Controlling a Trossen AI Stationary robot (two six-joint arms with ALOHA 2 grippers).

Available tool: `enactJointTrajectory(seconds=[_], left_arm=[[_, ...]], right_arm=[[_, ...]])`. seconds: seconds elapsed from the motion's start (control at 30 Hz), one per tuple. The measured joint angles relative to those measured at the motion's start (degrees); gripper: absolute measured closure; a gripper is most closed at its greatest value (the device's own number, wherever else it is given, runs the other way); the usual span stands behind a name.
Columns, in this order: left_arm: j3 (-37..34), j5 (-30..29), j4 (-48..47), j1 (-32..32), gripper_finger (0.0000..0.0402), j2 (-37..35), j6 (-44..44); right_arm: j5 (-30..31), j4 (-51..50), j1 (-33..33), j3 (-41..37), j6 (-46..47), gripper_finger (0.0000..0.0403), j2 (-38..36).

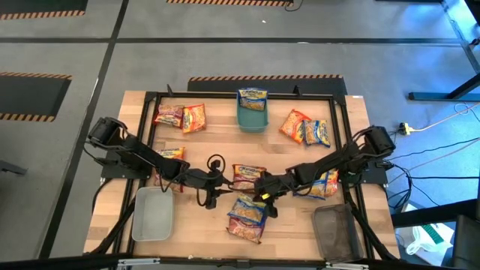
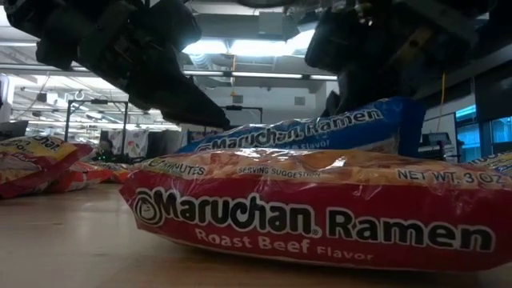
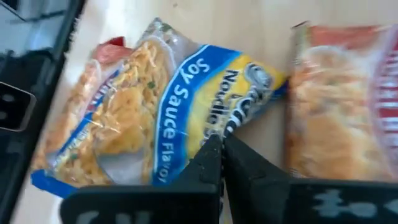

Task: Sort Maruchan noodles
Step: Put the blue noodle pack into the green bin

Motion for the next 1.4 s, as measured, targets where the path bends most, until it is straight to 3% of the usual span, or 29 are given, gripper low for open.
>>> enactJointTrajectory(seconds=[0.3,0.57,1.07,1.23,1.4], left_arm=[[0.0,-1.5,-0.5,0.7,0.0273,-0.7,1.5],[0.0,-1.0,-0.6,1.3,0.0273,-0.7,1.4],[0.0,-0.8,-0.4,0.1,0.0273,-0.6,-0.5],[0.0,-0.8,0.5,-0.6,0.0273,-0.6,-0.5],[0.0,-0.8,3.4,-1.8,0.0273,-0.6,-2.4]], right_arm=[[4.6,-8.6,-0.4,0.0,-4.4,0.0403,-4.9],[3.3,-16.8,-0.7,0.0,8.1,0.0392,-4.9],[3.1,-18.4,-0.7,0.0,5.7,0.0167,-4.9],[3.2,-17.7,0.3,0.0,1.2,0.0128,-4.9],[4.2,-15.9,2.4,0.0,-4.3,0.0121,-4.9]])
